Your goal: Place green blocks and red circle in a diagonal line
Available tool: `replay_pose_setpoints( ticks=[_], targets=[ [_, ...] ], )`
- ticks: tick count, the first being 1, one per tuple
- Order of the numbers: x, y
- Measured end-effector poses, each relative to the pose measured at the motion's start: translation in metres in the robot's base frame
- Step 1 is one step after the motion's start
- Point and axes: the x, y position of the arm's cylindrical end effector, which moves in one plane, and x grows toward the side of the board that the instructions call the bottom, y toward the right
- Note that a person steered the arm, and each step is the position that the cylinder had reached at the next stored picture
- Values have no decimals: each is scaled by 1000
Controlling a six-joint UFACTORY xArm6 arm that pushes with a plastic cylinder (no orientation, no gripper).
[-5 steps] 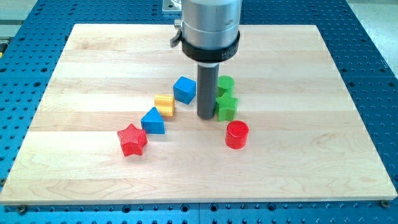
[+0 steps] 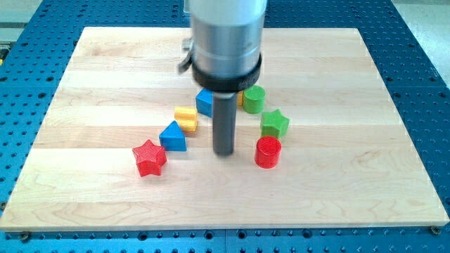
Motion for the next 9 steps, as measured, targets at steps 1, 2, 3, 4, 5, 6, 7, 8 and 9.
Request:
replay_pose_setpoints(
  ticks=[1, 2, 3, 4, 5, 6, 7, 8, 9],
  targets=[
    [-17, 17],
    [-24, 27],
    [-18, 49],
    [-16, 62],
    [0, 27],
    [15, 59],
    [-26, 60],
    [-24, 62],
    [-15, 62]
  ],
)
